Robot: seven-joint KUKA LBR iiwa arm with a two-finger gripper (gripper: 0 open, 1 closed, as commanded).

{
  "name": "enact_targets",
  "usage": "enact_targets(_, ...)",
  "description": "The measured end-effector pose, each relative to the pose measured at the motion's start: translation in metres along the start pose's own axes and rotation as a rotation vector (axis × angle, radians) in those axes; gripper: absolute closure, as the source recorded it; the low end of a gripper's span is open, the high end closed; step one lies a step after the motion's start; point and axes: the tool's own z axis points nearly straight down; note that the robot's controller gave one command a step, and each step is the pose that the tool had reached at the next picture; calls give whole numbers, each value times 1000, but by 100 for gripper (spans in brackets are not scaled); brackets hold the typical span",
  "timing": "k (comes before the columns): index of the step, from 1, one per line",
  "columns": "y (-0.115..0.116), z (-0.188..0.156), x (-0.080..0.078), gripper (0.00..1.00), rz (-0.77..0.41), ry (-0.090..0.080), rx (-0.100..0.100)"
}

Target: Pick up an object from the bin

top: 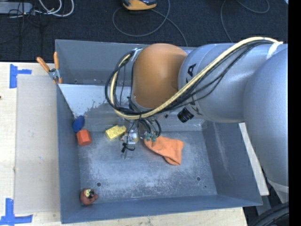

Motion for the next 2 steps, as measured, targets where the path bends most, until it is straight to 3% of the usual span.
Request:
enact_targets(1,0,0,0,0,0,0,0)
enact_targets(2,-21,29,-13,0,51,-6,-4)
